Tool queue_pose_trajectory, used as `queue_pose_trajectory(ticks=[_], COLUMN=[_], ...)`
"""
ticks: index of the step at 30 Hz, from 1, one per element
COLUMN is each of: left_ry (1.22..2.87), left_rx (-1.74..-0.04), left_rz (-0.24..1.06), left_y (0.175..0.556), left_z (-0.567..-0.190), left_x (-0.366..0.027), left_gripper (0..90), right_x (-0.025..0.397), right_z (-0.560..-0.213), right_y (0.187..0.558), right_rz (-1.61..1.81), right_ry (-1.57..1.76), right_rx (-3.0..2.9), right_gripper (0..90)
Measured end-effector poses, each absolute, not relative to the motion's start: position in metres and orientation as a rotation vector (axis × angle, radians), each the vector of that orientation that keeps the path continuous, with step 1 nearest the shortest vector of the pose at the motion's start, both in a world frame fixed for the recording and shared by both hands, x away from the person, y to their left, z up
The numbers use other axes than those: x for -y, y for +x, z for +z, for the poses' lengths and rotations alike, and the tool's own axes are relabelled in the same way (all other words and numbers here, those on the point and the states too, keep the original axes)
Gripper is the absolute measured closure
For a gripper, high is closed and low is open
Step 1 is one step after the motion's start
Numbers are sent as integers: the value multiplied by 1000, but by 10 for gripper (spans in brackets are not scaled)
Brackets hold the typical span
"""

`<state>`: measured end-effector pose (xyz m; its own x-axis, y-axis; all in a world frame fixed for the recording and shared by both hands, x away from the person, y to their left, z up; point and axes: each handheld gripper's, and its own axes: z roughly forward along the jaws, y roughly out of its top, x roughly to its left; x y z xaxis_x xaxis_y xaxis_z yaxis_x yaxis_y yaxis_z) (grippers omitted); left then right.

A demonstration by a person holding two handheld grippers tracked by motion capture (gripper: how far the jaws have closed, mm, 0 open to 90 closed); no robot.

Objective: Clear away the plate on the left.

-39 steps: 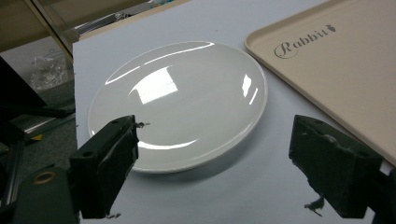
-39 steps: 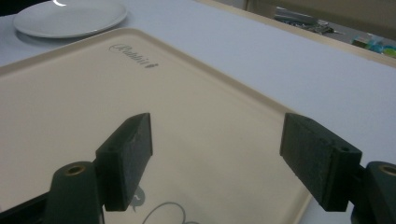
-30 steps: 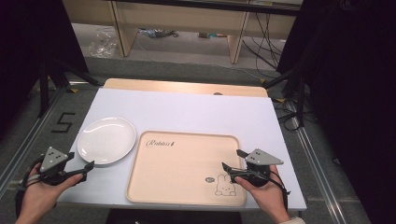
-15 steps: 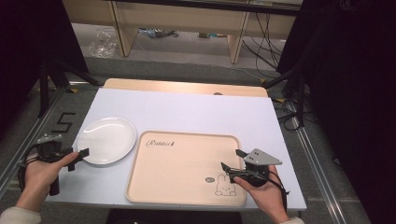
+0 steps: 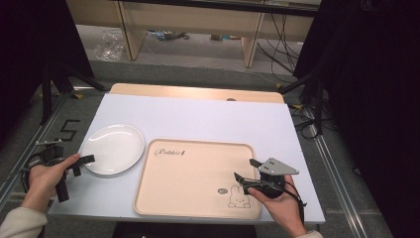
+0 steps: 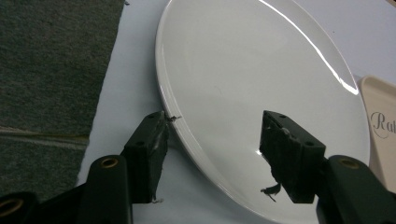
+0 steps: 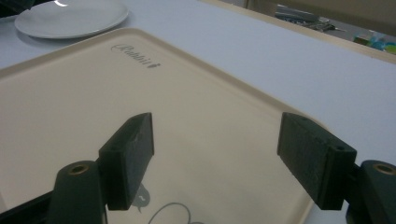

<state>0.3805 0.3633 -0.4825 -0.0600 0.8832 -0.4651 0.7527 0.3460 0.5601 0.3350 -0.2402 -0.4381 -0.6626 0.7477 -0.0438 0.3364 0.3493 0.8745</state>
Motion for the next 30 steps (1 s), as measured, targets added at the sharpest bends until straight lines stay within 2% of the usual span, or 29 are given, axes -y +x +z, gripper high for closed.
queue_pose_trajectory(ticks=[3,9,19,24,30], left_ry=[1425,1267,1164,1153,1184], left_rx=[-1854,-1895,-1909,-1897,-1874], left_rz=[187,40,-49,-61,-12], left_y=[381,382,384,383,380], left_z=[-484,-492,-498,-501,-505], left_x=[-364,-372,-380,-383,-383], left_gripper=[442,504,600,655,739], right_x=[239,239,240,240,240], right_z=[-438,-438,-438,-439,-439], right_y=[333,333,336,336,336], right_rz=[1261,1261,1241,1256,1248], right_ry=[987,988,938,956,972], right_rx=[-2183,-2183,-2188,-2185,-2186], right_gripper=[280,278,277,277,277])
